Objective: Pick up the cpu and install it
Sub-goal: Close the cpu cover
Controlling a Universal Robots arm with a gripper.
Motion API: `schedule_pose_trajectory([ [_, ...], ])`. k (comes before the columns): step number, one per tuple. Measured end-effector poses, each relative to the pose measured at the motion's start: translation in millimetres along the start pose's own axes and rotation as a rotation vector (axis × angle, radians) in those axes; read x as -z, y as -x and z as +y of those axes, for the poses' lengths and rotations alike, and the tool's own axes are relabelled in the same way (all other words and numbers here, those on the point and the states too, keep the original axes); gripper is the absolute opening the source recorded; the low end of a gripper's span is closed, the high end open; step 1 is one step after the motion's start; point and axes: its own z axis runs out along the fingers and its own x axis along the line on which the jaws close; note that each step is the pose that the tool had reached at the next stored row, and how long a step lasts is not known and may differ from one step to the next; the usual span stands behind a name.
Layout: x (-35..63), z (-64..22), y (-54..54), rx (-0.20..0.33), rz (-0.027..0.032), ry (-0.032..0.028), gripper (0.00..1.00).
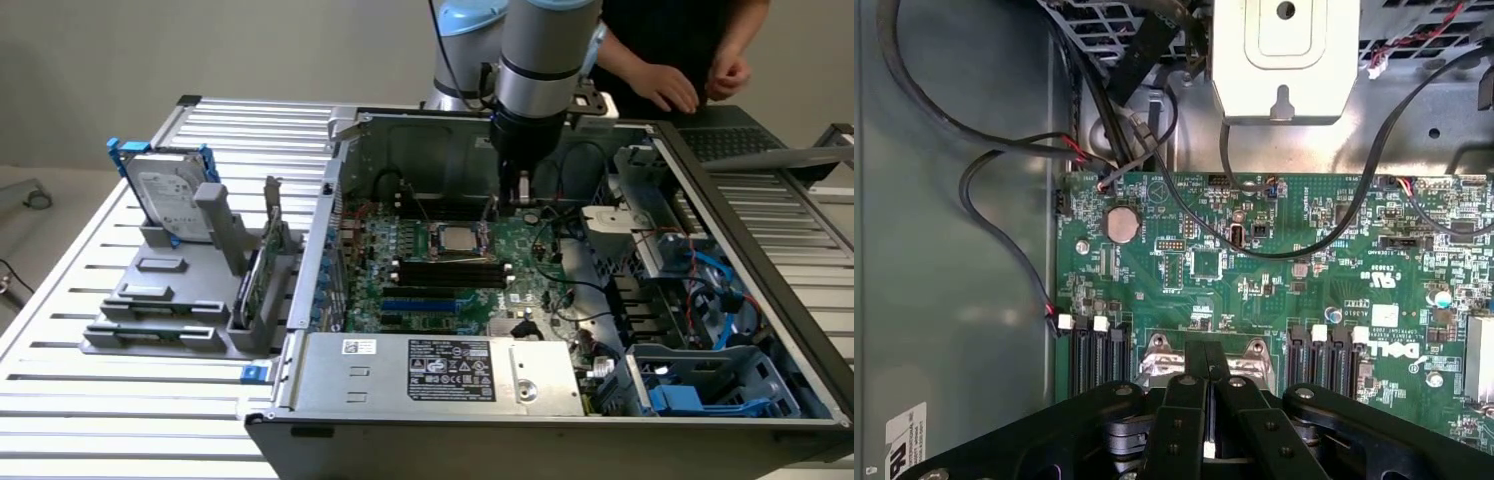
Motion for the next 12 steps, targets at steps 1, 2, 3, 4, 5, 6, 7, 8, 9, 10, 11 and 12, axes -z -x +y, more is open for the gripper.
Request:
schedule_pose_trajectory([
  [1, 0.0, -0.4, 0.0, 0.000, 0.0000, -0.0018, 0.11],
  [2, 0.0, -0.7, 0.0, -0.001, 0.0000, -0.0037, 0.11],
  [3, -0.1, -1.1, 0.0, -0.001, 0.0001, -0.0052, 0.11],
  [4, -0.1, -1.5, 0.0, -0.001, 0.0000, -0.0066, 0.11],
  [5, -0.2, -1.9, 0.0, -0.001, 0.0001, -0.0077, 0.11],
  [6, -0.2, -2.3, 0.0, -0.001, 0.0000, -0.0086, 0.11],
  [7, -0.3, -2.8, 0.0, -0.001, 0.0001, -0.0093, 0.11],
  [8, -0.4, -3.3, 0.0, -0.001, 0.0001, -0.0098, 0.11],
  [9, -0.5, -3.8, 0.1, -0.001, 0.0001, -0.0104, 0.11],
  [10, -0.7, -4.4, 0.1, -0.001, 0.0000, -0.0107, 0.11],
  [11, -0.9, -4.9, 0.1, -0.001, 0.0001, -0.0109, 0.11],
  [12, -1.1, -5.6, 0.1, -0.001, 0.0001, -0.0111, 0.11],
])
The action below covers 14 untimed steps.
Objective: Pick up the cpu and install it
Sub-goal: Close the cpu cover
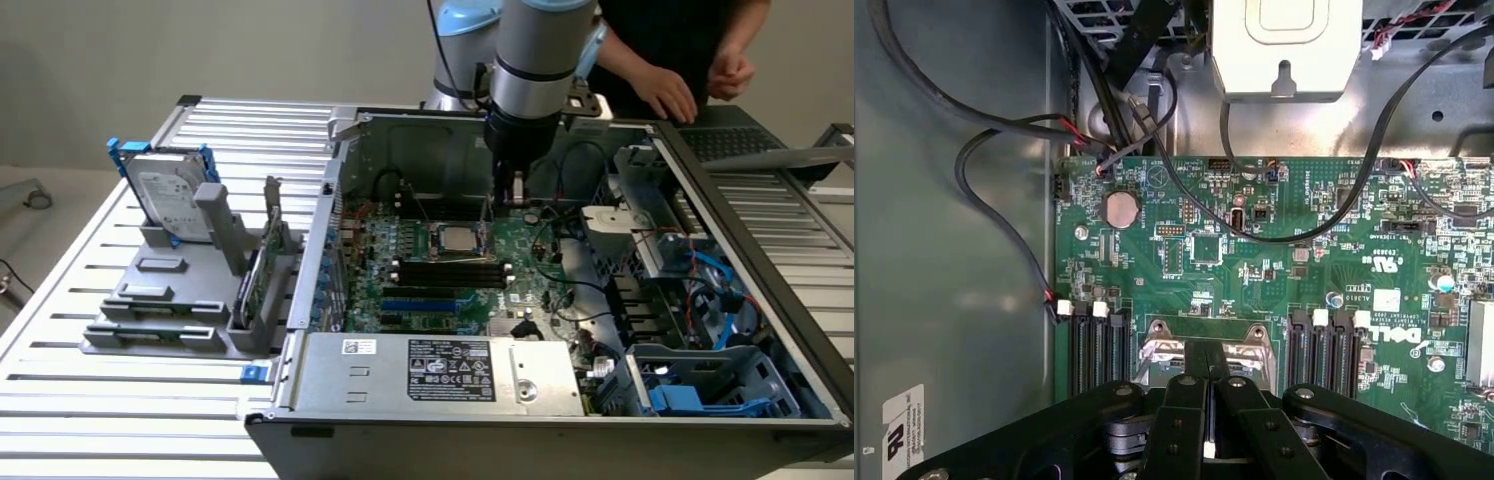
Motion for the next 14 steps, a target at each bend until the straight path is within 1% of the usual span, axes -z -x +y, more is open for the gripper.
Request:
schedule_pose_trajectory([
  [9, -2.7, -5.9, 0.4, -0.001, -0.0001, -0.0040, 0.11],
  [14, -3.8, -8.9, 0.5, -0.001, 0.0003, -0.0084, 0.11],
])
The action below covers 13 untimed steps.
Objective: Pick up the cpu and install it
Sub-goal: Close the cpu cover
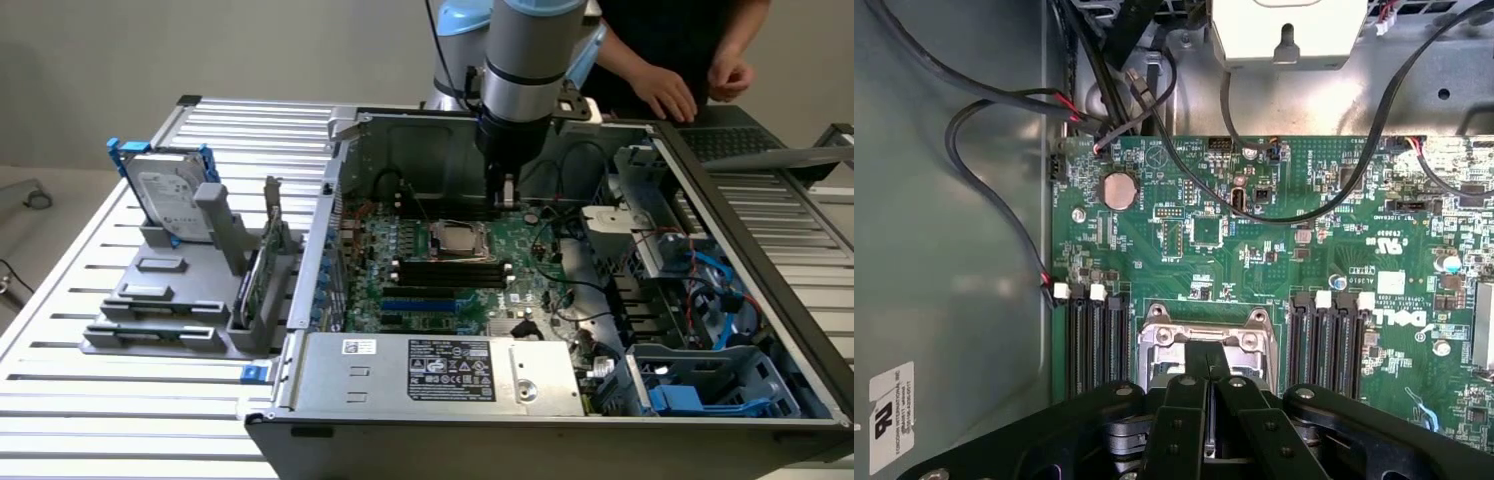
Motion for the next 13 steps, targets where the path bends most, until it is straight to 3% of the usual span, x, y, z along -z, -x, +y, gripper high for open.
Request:
schedule_pose_trajectory([
  [5, -1.0, -4.8, 0.1, -0.002, 0.0050, -0.0147, 0.11],
  [9, -1.3, -10.0, 0.2, -0.004, 0.0161, -0.0255, 0.11],
  [12, -2.7, -12.9, 0.3, -0.004, 0.0251, -0.0260, 0.11],
  [13, -3.7, -14.7, 0.5, -0.004, 0.0270, -0.0232, 0.11],
])
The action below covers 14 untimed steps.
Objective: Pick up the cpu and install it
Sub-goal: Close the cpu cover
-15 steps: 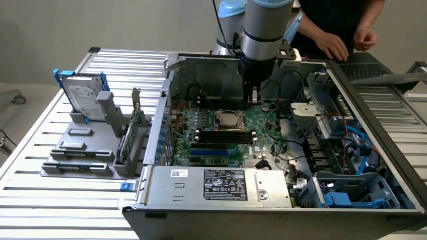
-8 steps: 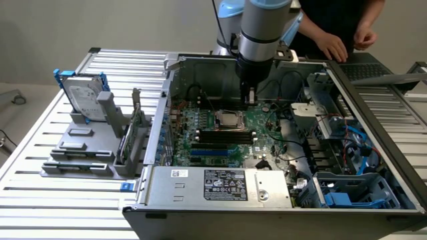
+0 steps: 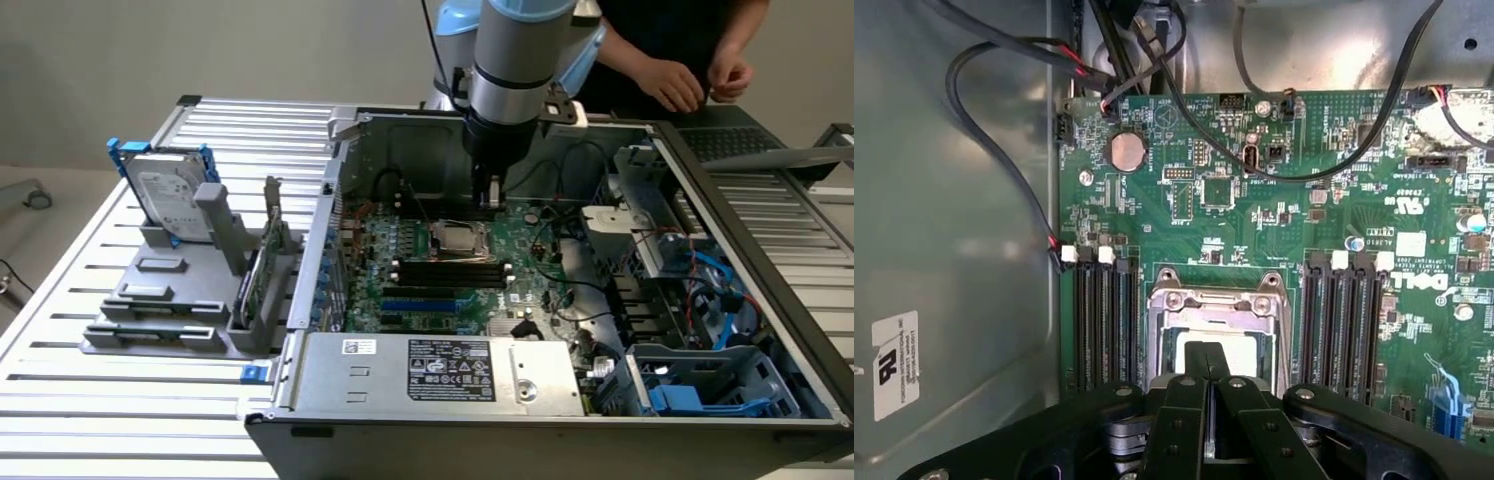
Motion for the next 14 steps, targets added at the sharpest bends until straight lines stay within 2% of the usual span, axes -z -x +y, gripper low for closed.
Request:
schedule_pose_trajectory([
  [2, -2.2, -2.2, 0.4, 0.001, 0.0023, 0.0053, 0.11],
  [3, -3.3, -3.6, 0.6, 0.001, 0.0035, 0.0058, 0.11],
  [6, -4.8, -6.8, 0.8, 0.001, 0.0092, 0.0050, 0.11],
  [7, -5.0, -8.1, 0.8, 0.000, 0.0112, 0.0022, 0.11],
  [10, -5.2, -11.9, 0.8, -0.003, 0.0157, -0.0157, 0.11],
  [12, -5.2, -14.9, 0.9, -0.006, 0.0176, -0.0328, 0.11],
  [14, -5.2, -17.6, 0.8, -0.009, 0.0196, -0.0528, 0.11],
])
